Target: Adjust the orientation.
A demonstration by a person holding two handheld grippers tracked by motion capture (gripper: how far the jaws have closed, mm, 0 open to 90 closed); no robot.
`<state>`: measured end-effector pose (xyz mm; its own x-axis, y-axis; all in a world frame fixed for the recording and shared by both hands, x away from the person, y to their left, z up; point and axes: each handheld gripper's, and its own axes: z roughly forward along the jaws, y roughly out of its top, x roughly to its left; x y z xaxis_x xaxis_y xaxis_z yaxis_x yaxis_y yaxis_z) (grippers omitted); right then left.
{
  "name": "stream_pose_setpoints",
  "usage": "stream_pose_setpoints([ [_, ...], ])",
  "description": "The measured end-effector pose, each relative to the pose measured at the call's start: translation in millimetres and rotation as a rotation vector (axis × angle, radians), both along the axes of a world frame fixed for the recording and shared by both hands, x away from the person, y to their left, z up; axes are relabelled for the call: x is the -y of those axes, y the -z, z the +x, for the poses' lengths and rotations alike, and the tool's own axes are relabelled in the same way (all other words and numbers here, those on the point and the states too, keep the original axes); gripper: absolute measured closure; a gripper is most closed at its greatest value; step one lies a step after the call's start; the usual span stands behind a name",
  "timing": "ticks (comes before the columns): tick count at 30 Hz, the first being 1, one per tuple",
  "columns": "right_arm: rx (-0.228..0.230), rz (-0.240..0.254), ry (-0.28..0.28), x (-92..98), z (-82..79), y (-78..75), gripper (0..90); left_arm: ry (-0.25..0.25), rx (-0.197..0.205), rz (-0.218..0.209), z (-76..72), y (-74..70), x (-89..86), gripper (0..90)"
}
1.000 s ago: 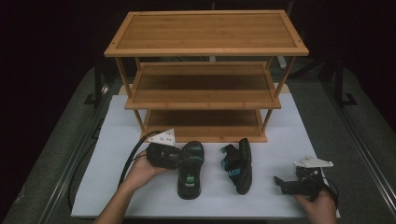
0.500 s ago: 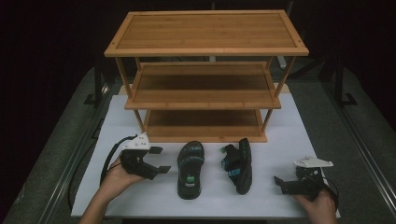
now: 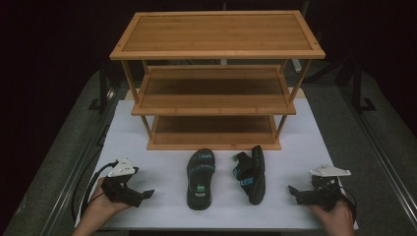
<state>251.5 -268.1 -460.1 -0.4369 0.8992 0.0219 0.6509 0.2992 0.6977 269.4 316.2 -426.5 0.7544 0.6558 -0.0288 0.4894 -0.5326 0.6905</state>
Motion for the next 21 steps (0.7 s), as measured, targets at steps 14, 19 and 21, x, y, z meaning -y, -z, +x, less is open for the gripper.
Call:
stream_pose_setpoints([
  [14,-0.001,-0.001,0.0,0.1,0.2,-0.2,0.0,-0.047,0.027,0.026,-11.7,25.3,-19.2,0.0],
  [19,-0.005,0.004,-0.001,0.3,0.3,-1.1,0.0,-0.046,0.03,0.026,-12.0,25.6,-19.3,0.0],
  [21,-0.009,0.017,0.005,1.0,0.7,-2.0,0.0,-0.046,0.032,0.025,-12.2,25.8,-19.3,0.0],
])
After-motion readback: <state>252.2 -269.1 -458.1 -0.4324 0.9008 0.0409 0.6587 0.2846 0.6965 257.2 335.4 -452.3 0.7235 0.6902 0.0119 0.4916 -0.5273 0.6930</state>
